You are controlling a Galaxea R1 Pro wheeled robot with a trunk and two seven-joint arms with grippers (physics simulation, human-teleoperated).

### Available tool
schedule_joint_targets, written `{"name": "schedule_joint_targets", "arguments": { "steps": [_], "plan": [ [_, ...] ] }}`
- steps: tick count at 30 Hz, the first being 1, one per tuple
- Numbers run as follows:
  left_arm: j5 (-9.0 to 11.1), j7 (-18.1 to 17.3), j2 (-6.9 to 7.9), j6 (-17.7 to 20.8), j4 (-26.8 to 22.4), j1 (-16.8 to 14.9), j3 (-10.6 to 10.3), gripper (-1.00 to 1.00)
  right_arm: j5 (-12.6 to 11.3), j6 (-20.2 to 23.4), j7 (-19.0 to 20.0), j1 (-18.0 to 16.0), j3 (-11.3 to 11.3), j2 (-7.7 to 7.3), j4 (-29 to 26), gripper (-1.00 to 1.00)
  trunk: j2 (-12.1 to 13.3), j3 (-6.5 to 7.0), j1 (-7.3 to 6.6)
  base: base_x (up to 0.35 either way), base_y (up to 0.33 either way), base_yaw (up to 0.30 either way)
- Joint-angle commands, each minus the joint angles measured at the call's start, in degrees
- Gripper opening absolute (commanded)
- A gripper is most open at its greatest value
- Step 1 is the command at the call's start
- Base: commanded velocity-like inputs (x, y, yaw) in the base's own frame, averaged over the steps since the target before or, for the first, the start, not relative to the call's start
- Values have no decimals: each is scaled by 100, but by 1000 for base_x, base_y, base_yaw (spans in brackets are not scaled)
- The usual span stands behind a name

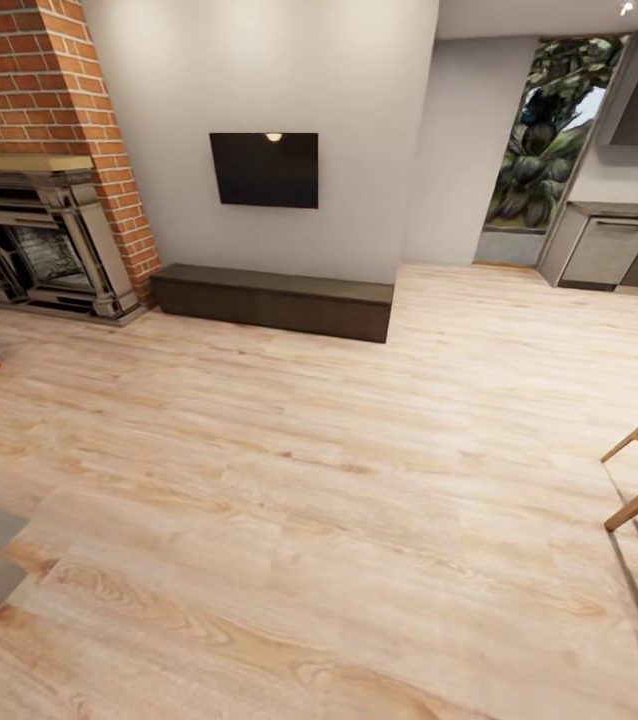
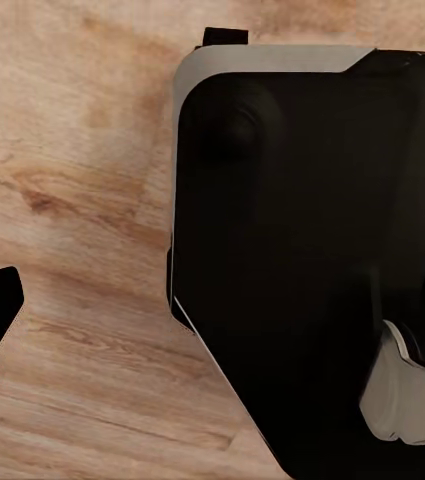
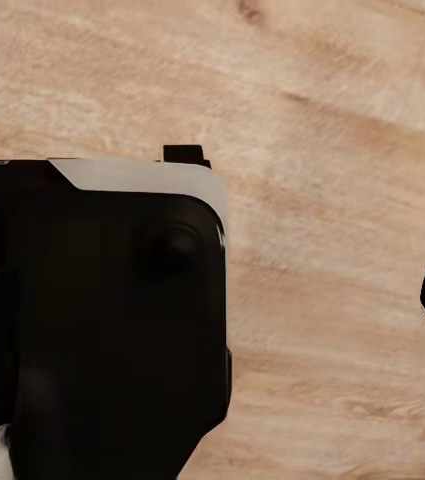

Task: Move the two storage containers from the living room to the garage. In the garage, place one container on the floor and stack the other container on top of it (either order is fine).

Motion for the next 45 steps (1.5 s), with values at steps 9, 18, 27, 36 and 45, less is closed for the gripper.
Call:
{"name": "schedule_joint_targets", "arguments": {
  "steps": [9, 18, 27, 36, 45],
  "plan": [
    [52, 19, -10, 20, -2, -3, -48, 100, -4, -52, -7, -1, 48, -3, 11, 100, -7, -8, 5, 322, 0, 156],
    [52, 19, -10, 20, -2, -3, -49, 100, 5, -52, -7, -3, 48, -4, 11, 100, -7, -8, 5, 322, 0, 268],
    [52, 19, -10, 20, -3, -3, -50, 100, 7, -48, -7, -3, 48, -4, 11, 100, -7, -8, 5, 322, 0, 270],
    [52, 19, -10, 20, -5, -4, -47, 100, 13, -46, -7, -2, 48, -4, 11, 100, -7, -8, 5, 322, 0, 270],
    [52, 19, -10, 20, -7, -4, -46, 100, 13, -44, -7, -2, 48, -4, 11, 100, -7, -8, 5, 322, 0, 270]
  ]
}}
